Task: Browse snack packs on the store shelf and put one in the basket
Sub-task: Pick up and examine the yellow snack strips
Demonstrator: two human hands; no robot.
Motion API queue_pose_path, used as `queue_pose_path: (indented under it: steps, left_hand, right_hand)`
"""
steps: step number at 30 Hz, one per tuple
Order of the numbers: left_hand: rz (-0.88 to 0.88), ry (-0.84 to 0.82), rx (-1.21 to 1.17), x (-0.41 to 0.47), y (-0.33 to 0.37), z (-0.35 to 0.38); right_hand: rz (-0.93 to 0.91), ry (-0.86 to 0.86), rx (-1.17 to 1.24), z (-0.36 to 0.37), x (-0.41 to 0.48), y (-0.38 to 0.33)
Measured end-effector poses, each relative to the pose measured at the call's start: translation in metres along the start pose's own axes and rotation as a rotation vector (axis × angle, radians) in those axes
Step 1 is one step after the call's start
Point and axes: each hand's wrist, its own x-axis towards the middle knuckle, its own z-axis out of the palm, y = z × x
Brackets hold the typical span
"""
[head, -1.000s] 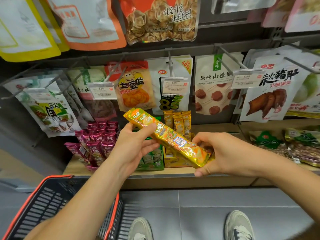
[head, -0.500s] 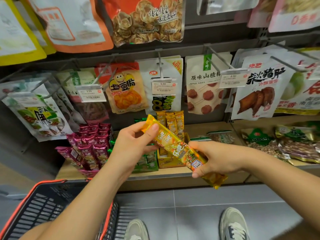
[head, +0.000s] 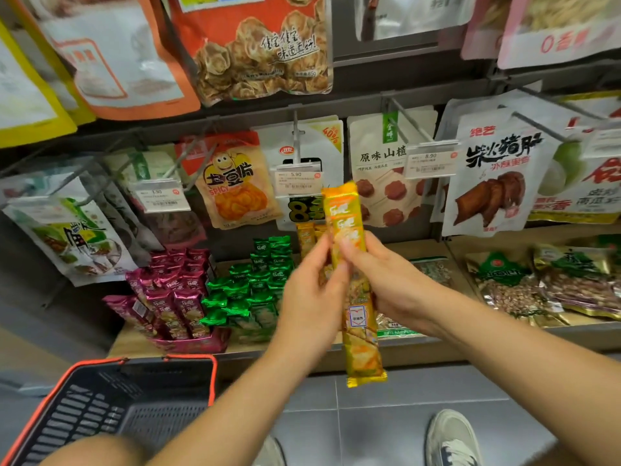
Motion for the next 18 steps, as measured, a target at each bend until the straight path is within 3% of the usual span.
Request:
queue_pose_path:
  steps: [3,5,8,12,18]
  left_hand:
    - [0.108,0.023,0.372,-0.017,-0.009,0.023]
    - [0.089,0.006,0.419,-0.031,-0.015,0.027]
    - [0.027,-0.105,0.262,-0.053,-0.023,0.030]
    - [-0.281,-0.169,-0.040,-0.080,-0.028,0.034]
    - [-0.397,0.123,-0.275,-0.080,-0.034,0.021]
  right_hand:
    - [0.027,0.094,0.257,-0.003,0.001,-0.004]
    - [0.028,0.129,0.276,-0.008,0.000,-0.003]
    - [0.009,0.222,0.298,-0.016,0.002,-0.004]
    - [-0.009,0.287,0.301,-0.027,0.005,-0.008]
    - [-0.076,0.346,0.148,-0.042,0.006,-0.006]
